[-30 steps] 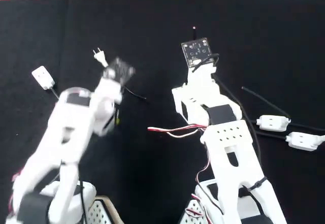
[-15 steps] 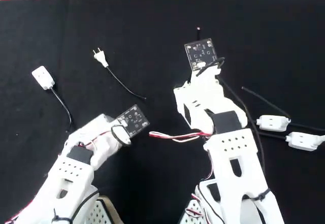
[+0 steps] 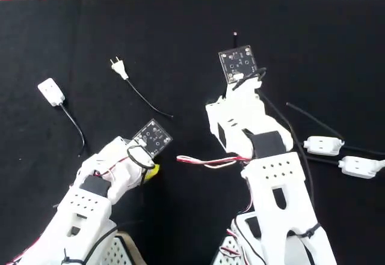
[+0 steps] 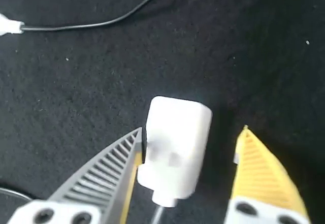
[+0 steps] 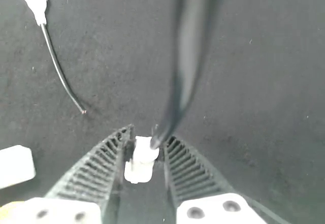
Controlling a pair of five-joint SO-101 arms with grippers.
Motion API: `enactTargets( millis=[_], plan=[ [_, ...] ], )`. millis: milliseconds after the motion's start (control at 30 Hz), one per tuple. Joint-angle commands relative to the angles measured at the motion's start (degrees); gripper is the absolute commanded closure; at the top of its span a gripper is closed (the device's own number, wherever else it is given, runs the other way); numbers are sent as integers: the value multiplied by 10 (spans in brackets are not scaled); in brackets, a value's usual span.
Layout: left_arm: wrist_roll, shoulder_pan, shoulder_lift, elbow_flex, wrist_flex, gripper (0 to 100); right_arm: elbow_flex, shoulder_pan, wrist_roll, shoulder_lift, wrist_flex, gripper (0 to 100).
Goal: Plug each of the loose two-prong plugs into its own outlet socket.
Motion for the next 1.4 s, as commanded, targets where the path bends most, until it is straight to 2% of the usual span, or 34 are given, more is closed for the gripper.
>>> enactTargets(
  millis=[0,100,233,400,567,867,967,1200,1367],
  plan=[
    [21,-21,-11,-9,-8,696,-16,4,-4,-21,19,987],
    [40,-45,-11,-35,18,696,-16,4,-4,-21,21,987],
    [64,-95,-12,-107,125,696,-18,-12,-19,-22,33,987],
    [111,-203,-12,-153,240,700,-23,-107,-58,-21,75,987],
    [113,-320,-12,-115,229,700,26,-202,-98,-21,26,987],
    [113,-477,-11,-88,222,700,203,-316,-152,-21,-230,987],
    [113,-495,-11,-80,220,700,229,-331,-150,-20,-281,987],
    [112,-495,-11,-80,219,700,233,-336,-147,-16,-310,987],
    [113,-494,-11,-75,205,700,253,-334,-113,-15,-353,987]
  ],
)
